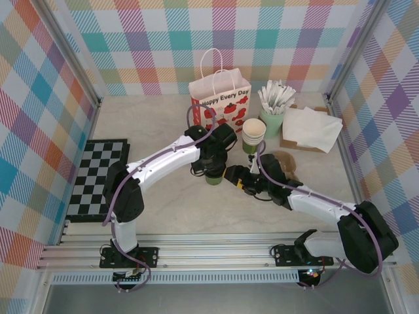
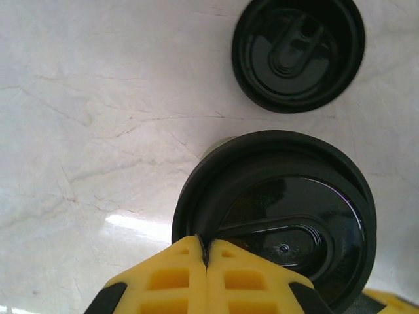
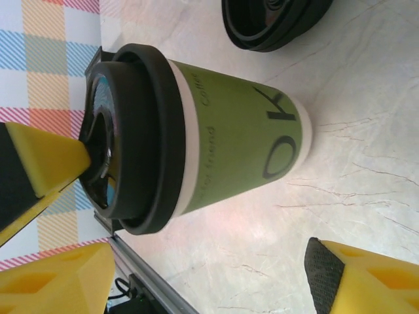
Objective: Pack the takeout coffee
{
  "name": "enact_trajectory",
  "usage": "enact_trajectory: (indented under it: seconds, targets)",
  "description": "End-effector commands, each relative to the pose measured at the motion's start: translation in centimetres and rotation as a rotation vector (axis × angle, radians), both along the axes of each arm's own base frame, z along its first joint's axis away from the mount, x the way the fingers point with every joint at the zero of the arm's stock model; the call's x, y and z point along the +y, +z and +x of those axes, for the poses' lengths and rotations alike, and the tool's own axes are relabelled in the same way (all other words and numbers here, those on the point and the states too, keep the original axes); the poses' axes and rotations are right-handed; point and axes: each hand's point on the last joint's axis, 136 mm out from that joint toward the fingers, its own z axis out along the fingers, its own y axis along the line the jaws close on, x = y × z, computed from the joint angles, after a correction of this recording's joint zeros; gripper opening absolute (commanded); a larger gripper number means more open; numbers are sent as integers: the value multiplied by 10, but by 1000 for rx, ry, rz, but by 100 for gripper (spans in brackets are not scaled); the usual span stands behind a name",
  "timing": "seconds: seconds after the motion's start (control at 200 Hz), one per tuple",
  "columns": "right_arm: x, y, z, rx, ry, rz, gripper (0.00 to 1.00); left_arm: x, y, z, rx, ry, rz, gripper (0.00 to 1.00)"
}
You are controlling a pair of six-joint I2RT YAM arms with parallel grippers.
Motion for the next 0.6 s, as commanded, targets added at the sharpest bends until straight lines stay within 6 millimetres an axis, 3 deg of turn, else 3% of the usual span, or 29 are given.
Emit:
enact_trajectory:
  seconds: [0.0,0.28,0.46,0.595]
  targets:
    - [7,14,12,-81,-39,57,76,12,-6,-8,31,157,36,0]
    - [25,-1,10,-55,3,90,72,12,-21,-13,68,196,42,0]
    - [27,-3,11,-55,11,86,72,11,-23,-13,69,195,39,0]
    - [27,-16,12,-15,-3,72,71,10,-26,-14,80,193,38,0]
